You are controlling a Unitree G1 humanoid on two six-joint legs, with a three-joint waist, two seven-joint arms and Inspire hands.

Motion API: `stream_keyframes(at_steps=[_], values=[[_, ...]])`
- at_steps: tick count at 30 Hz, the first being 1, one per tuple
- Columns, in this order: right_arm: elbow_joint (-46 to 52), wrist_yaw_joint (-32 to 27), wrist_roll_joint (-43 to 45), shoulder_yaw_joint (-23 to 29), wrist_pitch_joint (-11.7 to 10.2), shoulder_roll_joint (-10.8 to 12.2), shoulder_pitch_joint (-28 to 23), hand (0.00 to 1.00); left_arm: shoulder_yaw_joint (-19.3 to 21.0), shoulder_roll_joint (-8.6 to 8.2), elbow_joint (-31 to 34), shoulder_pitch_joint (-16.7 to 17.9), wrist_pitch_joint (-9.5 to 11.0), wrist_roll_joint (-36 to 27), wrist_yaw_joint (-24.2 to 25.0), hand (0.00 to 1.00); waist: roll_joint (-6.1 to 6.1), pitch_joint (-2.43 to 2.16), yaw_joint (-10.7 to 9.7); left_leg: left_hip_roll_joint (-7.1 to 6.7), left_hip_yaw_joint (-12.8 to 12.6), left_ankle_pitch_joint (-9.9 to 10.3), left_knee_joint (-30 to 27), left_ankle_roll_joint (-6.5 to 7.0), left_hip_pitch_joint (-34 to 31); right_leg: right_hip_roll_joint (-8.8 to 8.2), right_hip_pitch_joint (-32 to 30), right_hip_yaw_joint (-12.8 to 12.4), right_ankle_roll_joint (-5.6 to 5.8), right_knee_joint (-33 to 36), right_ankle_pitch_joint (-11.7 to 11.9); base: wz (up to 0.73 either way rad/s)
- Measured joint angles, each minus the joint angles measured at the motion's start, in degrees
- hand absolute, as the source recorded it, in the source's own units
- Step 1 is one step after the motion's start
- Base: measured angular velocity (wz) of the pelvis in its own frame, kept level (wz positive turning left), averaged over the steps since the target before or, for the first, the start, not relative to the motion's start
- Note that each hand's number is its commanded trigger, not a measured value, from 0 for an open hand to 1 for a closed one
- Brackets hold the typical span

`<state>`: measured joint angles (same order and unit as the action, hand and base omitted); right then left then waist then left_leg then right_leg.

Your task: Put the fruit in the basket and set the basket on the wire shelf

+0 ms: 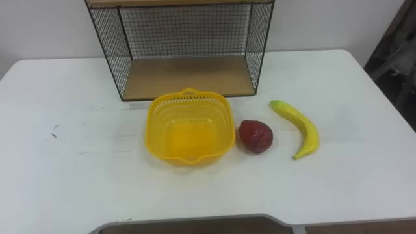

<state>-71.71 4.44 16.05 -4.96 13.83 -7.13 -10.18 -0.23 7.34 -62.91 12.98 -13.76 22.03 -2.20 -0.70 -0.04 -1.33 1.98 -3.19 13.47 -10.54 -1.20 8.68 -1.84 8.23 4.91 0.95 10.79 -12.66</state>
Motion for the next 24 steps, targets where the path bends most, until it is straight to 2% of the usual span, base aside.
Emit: stream_keyframes(at_steps=[16,20,24], values=[[0.21,-1.34,-0.04,0.06,0.01,0.04,-0.04,0.0,0.04,-0.21,-0.29,0.13,0.26,-0.04,-0.01,0.0,-0.92,-0.05,0.1,-0.02,-0.03,0.0,-0.25,0.0,0.21,-0.03,-0.13,-0.22,0.01,0.88,-0.1,0.0],[0.28,-3.04,-3.14,0.05,-0.02,0.05,0.04,0.0,0.04,-0.2,-0.34,0.08,0.16,0.0,-0.01,0.0,-1.36,-0.03,0.23,-0.03,-0.06,0.0,-0.17,0.0,0.46,-0.02,-0.04,-0.33,0.0,0.87,-0.17,0.0],[-0.13,-4.49,-8.72,0.99,-0.08,0.07,0.04,0.0,0.07,-0.19,-0.37,0.09,0.42,-0.05,-0.01,0.0,-1.29,-0.02,0.1,0.0,-0.01,0.01,-0.05,0.0,0.37,-0.01,-0.12,-0.18,0.0,0.58,-0.21,0.0]])
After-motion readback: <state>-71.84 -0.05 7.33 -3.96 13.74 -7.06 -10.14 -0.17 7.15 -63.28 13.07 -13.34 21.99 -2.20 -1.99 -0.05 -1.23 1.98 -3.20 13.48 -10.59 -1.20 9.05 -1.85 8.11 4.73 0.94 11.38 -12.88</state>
